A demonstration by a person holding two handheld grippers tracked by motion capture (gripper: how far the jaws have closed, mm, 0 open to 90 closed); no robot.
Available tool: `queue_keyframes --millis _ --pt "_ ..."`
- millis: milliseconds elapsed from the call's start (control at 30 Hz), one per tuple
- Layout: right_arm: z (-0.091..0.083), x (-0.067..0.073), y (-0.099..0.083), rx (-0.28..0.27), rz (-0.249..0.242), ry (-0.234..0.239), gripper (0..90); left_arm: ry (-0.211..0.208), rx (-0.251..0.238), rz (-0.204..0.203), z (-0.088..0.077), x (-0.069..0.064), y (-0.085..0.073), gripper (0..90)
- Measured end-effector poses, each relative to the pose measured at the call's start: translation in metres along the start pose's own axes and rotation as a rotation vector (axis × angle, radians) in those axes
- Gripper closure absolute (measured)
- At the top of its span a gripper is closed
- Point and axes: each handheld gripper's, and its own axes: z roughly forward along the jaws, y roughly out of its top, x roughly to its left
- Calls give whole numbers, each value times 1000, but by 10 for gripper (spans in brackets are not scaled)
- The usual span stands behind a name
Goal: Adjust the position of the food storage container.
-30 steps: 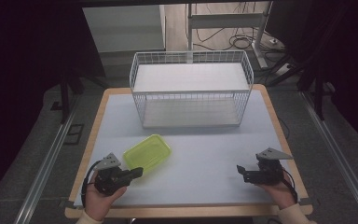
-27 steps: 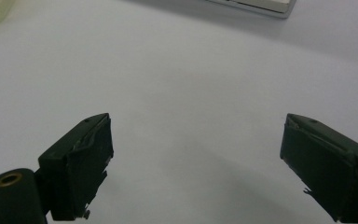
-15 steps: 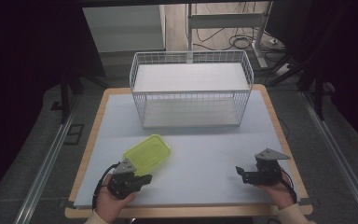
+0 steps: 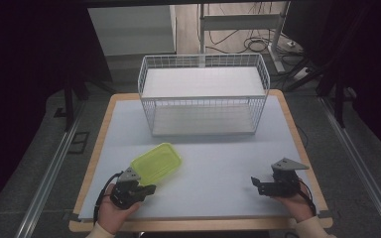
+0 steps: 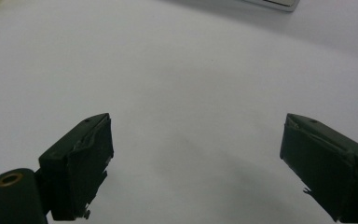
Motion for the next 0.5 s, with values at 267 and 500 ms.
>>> queue_keyframes --millis 267,500 --pt "0 0 0 -4 -10 -7 100 25 -4 -41 -5 17 -3 900" --pt "1 1 0 -1 -19 -9 101 57 -29 -77 -9 33 -4 900"
